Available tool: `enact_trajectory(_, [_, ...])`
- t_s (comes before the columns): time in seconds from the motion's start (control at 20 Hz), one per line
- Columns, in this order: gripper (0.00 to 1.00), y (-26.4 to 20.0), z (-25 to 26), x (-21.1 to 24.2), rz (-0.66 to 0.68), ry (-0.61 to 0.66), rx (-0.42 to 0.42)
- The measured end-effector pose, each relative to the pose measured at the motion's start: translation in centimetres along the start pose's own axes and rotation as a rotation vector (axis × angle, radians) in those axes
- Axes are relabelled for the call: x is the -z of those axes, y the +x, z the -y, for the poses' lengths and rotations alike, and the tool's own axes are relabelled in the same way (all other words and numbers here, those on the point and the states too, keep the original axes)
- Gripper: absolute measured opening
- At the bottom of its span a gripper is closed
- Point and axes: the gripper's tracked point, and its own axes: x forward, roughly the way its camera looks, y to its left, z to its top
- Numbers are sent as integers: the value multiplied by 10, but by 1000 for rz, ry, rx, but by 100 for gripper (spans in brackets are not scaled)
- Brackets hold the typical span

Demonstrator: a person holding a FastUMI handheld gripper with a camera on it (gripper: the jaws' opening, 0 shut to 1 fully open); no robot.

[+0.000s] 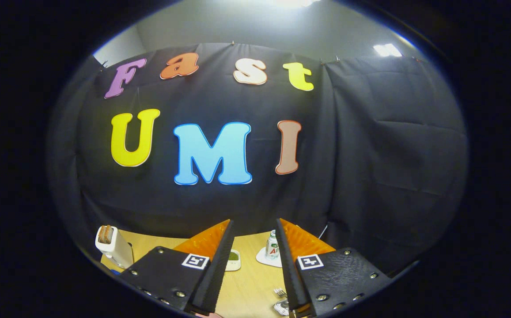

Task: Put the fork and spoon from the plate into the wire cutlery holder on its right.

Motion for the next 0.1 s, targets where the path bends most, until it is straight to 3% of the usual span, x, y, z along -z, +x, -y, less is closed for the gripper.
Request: enact_trajectory(0.1, [58,-6,-11,-4,18,-10,-18])
